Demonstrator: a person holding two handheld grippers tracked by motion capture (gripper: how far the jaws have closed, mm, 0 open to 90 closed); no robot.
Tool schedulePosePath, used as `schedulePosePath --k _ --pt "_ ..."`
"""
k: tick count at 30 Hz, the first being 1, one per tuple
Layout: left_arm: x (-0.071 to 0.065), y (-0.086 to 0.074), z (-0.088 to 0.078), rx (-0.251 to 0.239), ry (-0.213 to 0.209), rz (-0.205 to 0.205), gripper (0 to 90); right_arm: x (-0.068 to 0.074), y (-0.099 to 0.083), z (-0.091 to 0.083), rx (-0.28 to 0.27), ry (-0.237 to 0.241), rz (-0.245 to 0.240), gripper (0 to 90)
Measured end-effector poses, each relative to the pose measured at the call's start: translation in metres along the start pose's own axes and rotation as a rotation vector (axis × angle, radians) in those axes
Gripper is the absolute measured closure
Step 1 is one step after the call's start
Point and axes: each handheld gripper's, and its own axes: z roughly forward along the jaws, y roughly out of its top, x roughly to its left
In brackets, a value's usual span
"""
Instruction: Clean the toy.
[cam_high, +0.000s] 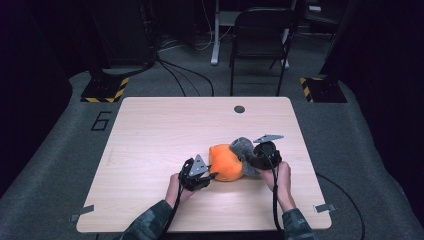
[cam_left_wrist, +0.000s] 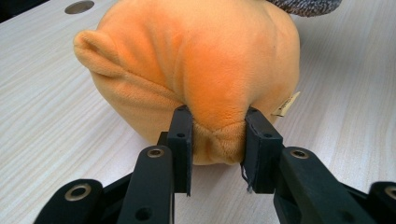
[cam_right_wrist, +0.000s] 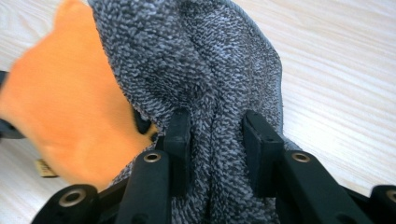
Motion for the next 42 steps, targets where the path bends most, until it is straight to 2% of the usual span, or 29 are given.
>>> schedulePosePath --k 7,10,16,19,24,28,33,36,38,42 --pt "0.0 0.0 0.0 -0.001 -0.001 -0.004 67.7 -0.015 -0.008 0.009 0.049 -0.02 0.025 65.9" --pt "0.001 -0.001 0.0 0.0 -0.007 -0.008 67.7 -0.02 -0.014 0.018 0.104 -0.055 0.026 66.0" --pt "0.002 -0.001 0.0 -0.003 -0.008 -0.007 67.7 -0.031 -0.027 0.038 0.182 -0.067 0.038 66.8" --pt "0.002 -0.001 0.0 -0.003 -0.008 -0.006 67.7 -0.034 -0.03 0.042 0.19 -0.056 0.051 67.0" --pt "0.002 -0.001 0.0 0.001 -0.007 -0.005 67.6 -0.034 -0.029 0.04 0.189 -0.073 0.042 68.8" --pt "0.002 -0.001 0.0 -0.001 -0.006 -0.005 67.6 -0.035 -0.023 0.025 0.144 -0.085 0.064 70.2" --pt "0.001 -0.001 0.0 -0.001 -0.002 0.004 67.7 -0.028 -0.005 -0.005 0.018 -0.055 0.051 70.1" --pt "0.0 0.0 0.0 -0.006 -0.001 0.008 67.7 -0.016 0.008 -0.026 -0.049 -0.018 0.044 70.0" --pt "0.0 0.0 0.0 -0.007 0.0 0.006 67.7 -0.007 0.015 -0.036 -0.083 0.012 0.014 69.9" --pt "0.0 0.0 0.0 -0.007 0.0 0.009 67.8 0.019 0.025 -0.043 -0.117 0.072 -0.024 69.7"
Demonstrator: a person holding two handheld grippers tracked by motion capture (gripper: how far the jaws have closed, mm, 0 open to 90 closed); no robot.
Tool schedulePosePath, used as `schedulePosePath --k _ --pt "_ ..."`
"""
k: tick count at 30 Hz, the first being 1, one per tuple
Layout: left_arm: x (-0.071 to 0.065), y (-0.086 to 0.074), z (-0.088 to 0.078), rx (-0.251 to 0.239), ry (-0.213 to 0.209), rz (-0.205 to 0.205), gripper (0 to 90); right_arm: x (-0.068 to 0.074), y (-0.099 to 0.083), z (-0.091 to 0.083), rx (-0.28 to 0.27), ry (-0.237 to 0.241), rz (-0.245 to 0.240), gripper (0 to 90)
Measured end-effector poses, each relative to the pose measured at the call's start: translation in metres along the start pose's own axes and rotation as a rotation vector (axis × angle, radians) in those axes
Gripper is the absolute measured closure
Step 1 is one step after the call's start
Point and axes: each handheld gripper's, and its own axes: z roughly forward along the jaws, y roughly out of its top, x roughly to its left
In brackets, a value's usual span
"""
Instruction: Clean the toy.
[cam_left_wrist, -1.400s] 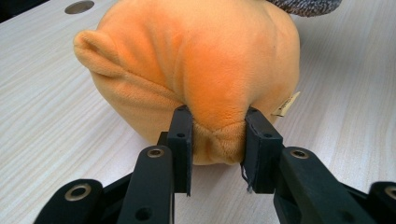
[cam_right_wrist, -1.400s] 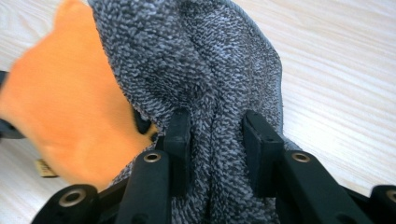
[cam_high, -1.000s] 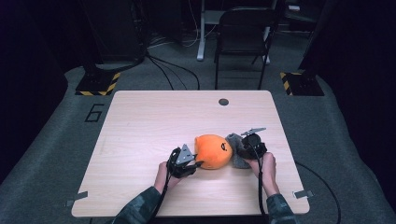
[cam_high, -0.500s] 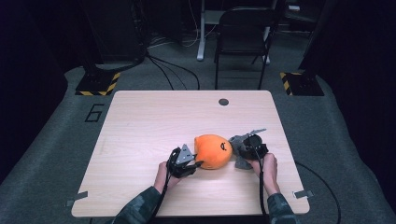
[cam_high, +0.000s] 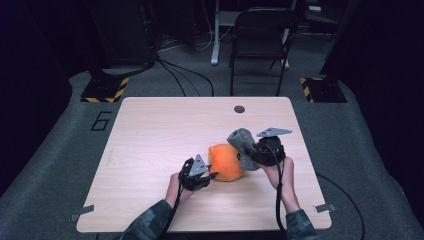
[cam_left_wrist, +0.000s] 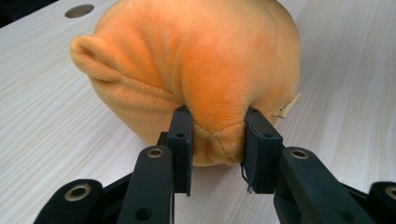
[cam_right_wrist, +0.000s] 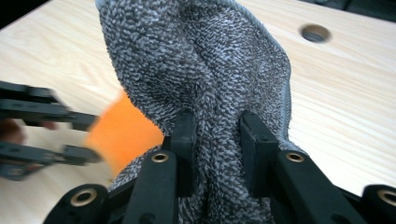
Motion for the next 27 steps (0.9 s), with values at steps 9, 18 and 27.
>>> schedulePosePath --k 9,18,27 --pt "-0.001 0.0 0.0 -0.008 0.001 0.002 67.9 0.046 0.005 0.021 -0.006 0.059 -0.062 69.3" --pt "-0.001 0.0 0.0 -0.007 0.001 0.009 68.1 0.063 -0.006 0.048 0.031 0.027 -0.141 69.8" --pt "-0.001 0.0 0.0 -0.01 -0.003 0.012 68.2 0.057 -0.008 0.044 0.065 -0.042 -0.185 70.0"
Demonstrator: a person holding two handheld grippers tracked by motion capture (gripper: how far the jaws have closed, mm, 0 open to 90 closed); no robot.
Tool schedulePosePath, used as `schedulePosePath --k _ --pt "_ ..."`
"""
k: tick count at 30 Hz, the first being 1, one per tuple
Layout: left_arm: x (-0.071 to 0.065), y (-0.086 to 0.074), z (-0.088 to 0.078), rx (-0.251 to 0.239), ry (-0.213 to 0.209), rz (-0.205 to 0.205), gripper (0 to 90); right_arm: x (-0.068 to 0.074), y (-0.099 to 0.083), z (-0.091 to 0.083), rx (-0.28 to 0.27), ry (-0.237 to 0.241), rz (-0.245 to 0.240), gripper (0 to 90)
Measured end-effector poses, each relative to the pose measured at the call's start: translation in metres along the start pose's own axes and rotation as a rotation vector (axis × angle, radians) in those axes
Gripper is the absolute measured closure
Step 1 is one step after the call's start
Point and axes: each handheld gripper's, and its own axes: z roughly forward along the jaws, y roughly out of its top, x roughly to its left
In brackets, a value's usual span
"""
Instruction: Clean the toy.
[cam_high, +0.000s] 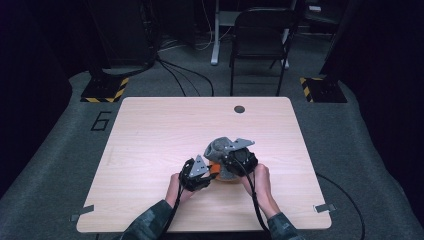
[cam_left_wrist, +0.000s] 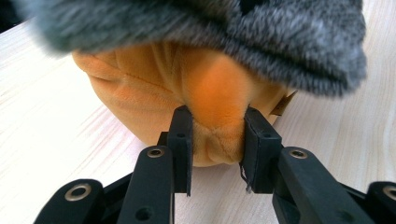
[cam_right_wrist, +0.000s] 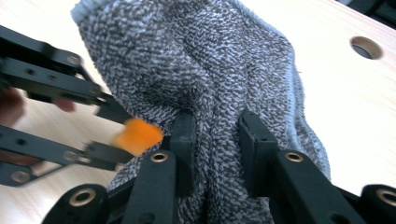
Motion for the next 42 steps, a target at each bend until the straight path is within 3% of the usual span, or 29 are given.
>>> schedulePosePath --k 9,14,20,23,28,36,37,42 --pt "0.001 -0.001 0.0 -0.001 -0.002 -0.007 68.2 -0.036 -0.016 -0.004 0.035 -0.054 0.085 70.2" --pt "0.0 0.0 0.0 -0.002 -0.004 -0.003 68.2 -0.057 -0.029 0.0 0.06 -0.072 0.155 70.2" --pt "-0.001 0.0 0.001 -0.004 -0.007 0.004 68.2 -0.075 -0.045 0.011 0.095 -0.089 0.205 70.5" --pt "0.0 -0.001 0.0 -0.001 -0.007 0.003 68.3 -0.084 -0.056 0.019 0.151 -0.124 0.225 70.8" --pt "0.001 -0.001 0.001 -0.001 -0.01 0.002 68.3 -0.095 -0.076 0.04 0.243 -0.142 0.256 71.3" --pt "0.001 -0.002 0.0 0.0 -0.006 -0.004 68.2 -0.097 -0.077 0.04 0.236 -0.143 0.249 71.7" --pt "0.002 -0.002 0.0 -0.001 -0.006 -0.004 68.1 -0.097 -0.077 0.038 0.24 -0.133 0.274 71.8" --pt "0.002 -0.002 0.001 -0.003 -0.006 -0.005 67.9 -0.108 -0.072 0.018 0.147 -0.124 0.306 72.0"
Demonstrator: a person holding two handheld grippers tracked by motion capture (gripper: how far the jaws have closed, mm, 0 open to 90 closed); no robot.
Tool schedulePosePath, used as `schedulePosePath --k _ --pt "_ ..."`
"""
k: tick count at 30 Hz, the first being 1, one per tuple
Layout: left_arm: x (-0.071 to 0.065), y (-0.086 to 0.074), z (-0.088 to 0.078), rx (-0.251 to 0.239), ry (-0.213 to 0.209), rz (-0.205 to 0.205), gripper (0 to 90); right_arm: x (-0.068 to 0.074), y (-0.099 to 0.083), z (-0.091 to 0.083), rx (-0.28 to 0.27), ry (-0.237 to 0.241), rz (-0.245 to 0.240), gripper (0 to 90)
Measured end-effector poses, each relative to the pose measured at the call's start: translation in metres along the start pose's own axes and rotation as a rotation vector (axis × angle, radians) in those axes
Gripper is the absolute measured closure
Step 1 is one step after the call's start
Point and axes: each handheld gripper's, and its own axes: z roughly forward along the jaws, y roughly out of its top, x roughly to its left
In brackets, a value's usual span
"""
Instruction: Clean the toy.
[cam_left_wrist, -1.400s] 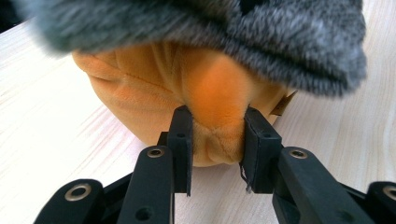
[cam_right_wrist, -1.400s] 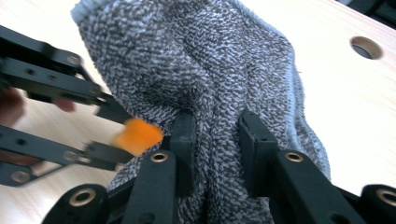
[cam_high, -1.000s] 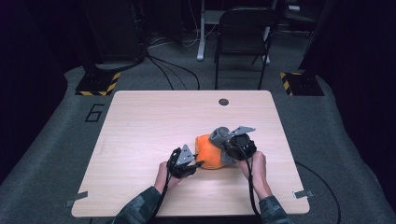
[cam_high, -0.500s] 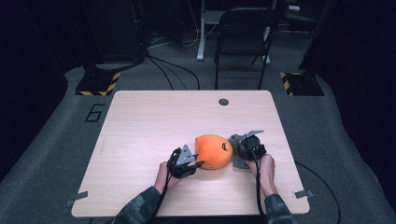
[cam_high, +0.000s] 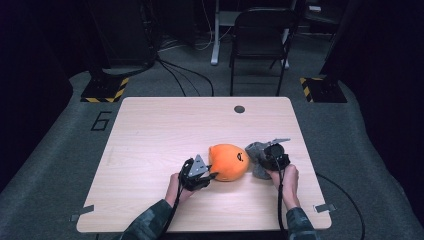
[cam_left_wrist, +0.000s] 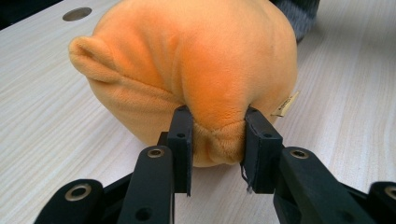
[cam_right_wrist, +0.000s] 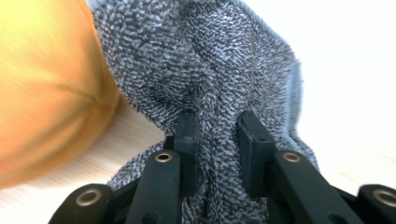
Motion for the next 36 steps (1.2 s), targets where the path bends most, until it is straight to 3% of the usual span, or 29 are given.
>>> schedulePosePath --k 4,8,10,11,15,19,23,26,27,31,36 --pt "0.0 0.0 0.0 0.0 0.0 0.0 67.8 -0.001 0.009 -0.028 -0.095 0.042 0.029 72.0" --pt "0.0 0.0 0.0 -0.001 0.0 0.001 67.7 0.017 0.019 -0.047 -0.162 0.076 -0.024 72.0" --pt "0.0 0.0 0.0 -0.001 -0.001 0.0 67.5 0.031 0.023 -0.05 -0.171 0.096 -0.051 71.9" --pt "0.0 0.0 0.0 -0.001 -0.001 0.001 67.4 0.036 0.024 -0.051 -0.176 0.107 -0.087 71.9" --pt "0.001 0.0 0.0 -0.001 -0.005 0.008 66.4 0.062 0.025 -0.038 -0.128 0.119 -0.15 72.0" --pt "0.005 -0.003 -0.001 -0.024 -0.03 0.014 57.7 0.066 0.024 -0.029 -0.117 0.1 -0.159 72.3" --pt "0.007 -0.006 -0.002 -0.041 -0.016 0.072 40.9 0.063 0.023 -0.028 -0.112 0.105 -0.146 72.3" --pt "0.006 -0.011 -0.001 -0.046 0.019 0.145 28.8 0.062 0.024 -0.026 -0.111 0.106 -0.137 72.3" --pt "0.007 -0.013 0.0 -0.035 0.008 0.169 23.9 0.062 0.024 -0.026 -0.112 0.107 -0.143 72.3" --pt "0.006 -0.016 0.006 -0.023 0.016 0.216 18.7 0.06 0.025 -0.025 -0.108 0.113 -0.139 72.3" --pt "0.004 -0.017 0.015 -0.004 0.016 0.243 16.3 0.06 0.026 -0.023 -0.105 0.12 -0.134 72.3"
